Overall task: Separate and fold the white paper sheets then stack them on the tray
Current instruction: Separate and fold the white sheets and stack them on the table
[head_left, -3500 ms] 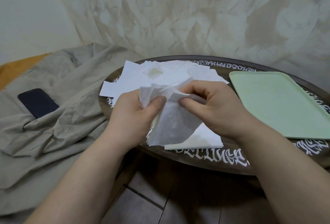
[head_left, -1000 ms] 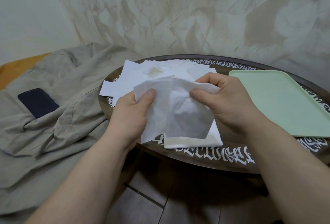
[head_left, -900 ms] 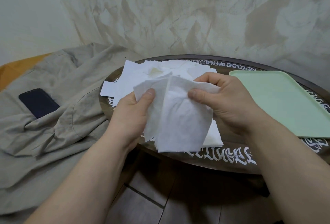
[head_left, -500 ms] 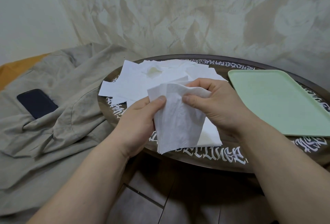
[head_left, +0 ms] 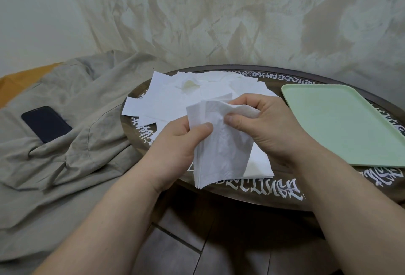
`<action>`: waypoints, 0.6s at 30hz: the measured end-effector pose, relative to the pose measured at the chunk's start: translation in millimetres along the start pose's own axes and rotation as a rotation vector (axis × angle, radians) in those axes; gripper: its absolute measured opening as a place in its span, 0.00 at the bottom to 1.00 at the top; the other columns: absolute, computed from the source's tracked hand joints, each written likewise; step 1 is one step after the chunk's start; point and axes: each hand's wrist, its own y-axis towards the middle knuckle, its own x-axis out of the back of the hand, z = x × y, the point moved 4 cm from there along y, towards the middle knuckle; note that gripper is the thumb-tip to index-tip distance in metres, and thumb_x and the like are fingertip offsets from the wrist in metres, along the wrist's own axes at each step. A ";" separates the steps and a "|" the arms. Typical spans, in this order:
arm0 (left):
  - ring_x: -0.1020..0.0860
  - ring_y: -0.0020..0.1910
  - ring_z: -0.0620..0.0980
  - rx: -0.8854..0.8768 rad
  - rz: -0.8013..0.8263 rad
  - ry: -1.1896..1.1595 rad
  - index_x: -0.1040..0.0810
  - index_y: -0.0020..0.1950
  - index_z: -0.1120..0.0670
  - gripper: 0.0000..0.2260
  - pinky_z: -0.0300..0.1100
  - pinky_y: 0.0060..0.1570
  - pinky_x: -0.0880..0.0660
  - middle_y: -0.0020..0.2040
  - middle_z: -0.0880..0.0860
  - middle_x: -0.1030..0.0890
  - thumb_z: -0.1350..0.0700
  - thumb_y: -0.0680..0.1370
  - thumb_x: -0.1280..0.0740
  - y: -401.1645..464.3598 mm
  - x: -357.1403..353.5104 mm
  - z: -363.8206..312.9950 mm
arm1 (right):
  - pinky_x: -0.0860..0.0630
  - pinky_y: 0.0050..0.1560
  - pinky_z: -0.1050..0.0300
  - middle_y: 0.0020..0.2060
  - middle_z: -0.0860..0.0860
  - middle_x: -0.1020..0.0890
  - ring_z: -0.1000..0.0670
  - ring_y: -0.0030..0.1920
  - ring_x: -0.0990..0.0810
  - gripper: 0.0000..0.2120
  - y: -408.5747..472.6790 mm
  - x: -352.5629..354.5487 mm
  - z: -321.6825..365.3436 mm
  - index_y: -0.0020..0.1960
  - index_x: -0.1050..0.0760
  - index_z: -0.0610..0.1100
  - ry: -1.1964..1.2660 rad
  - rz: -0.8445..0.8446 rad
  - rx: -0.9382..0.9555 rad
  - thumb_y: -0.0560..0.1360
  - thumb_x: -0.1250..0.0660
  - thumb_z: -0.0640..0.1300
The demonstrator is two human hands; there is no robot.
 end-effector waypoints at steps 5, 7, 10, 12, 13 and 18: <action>0.16 0.52 0.46 -0.049 0.033 0.072 0.18 0.52 0.49 0.07 0.37 0.49 0.21 0.50 0.47 0.14 0.57 0.78 0.34 -2.0 -2.8 -4.1 | 0.23 0.43 0.55 0.35 0.50 0.17 0.53 0.38 0.19 0.06 -0.3 -0.2 -0.1 0.40 0.19 0.43 0.001 0.001 0.002 0.72 0.28 0.34; 0.16 0.51 0.45 -0.053 0.007 0.114 0.18 0.52 0.49 0.09 0.37 0.48 0.21 0.50 0.47 0.14 0.60 0.81 0.36 -2.2 -2.6 -4.8 | 0.23 0.44 0.55 0.36 0.50 0.17 0.53 0.38 0.19 0.05 -0.1 0.0 -1.4 0.41 0.18 0.43 -0.015 -0.005 0.004 0.72 0.28 0.34; 0.19 0.53 0.43 -0.150 -0.075 0.310 0.18 0.51 0.43 0.09 0.41 0.52 0.24 0.51 0.45 0.15 0.53 0.79 0.38 -0.1 1.4 -8.0 | 0.21 0.48 0.51 0.39 0.52 0.16 0.52 0.42 0.18 0.06 2.2 -0.1 -1.1 0.43 0.18 0.47 -0.101 -0.030 0.072 0.70 0.27 0.37; 0.23 0.53 0.37 -0.232 -0.122 0.468 0.20 0.44 0.34 0.14 0.34 0.52 0.29 0.49 0.40 0.19 0.51 0.75 0.42 -0.5 3.0 -13.1 | 0.20 0.51 0.46 0.43 0.55 0.18 0.52 0.47 0.19 0.07 2.9 0.9 1.7 0.43 0.19 0.53 -0.235 -0.071 0.165 0.68 0.27 0.41; 0.25 0.51 0.33 -0.269 -0.139 0.518 0.21 0.43 0.31 0.16 0.28 0.50 0.32 0.47 0.36 0.21 0.52 0.75 0.42 -1.2 2.7 -16.3 | 0.22 0.51 0.46 0.45 0.55 0.20 0.53 0.48 0.21 0.08 2.2 1.2 4.7 0.44 0.20 0.55 -0.320 -0.092 0.216 0.68 0.27 0.42; 0.25 0.37 0.30 -0.346 -0.227 0.482 0.20 0.37 0.36 0.14 0.24 0.39 0.33 0.34 0.31 0.22 0.56 0.73 0.38 -3.3 7.6 -17.1 | 0.28 0.54 0.58 0.48 0.57 0.22 0.53 0.55 0.26 0.09 -0.9 -4.0 11.7 0.47 0.22 0.57 -0.503 -0.059 0.345 0.68 0.31 0.47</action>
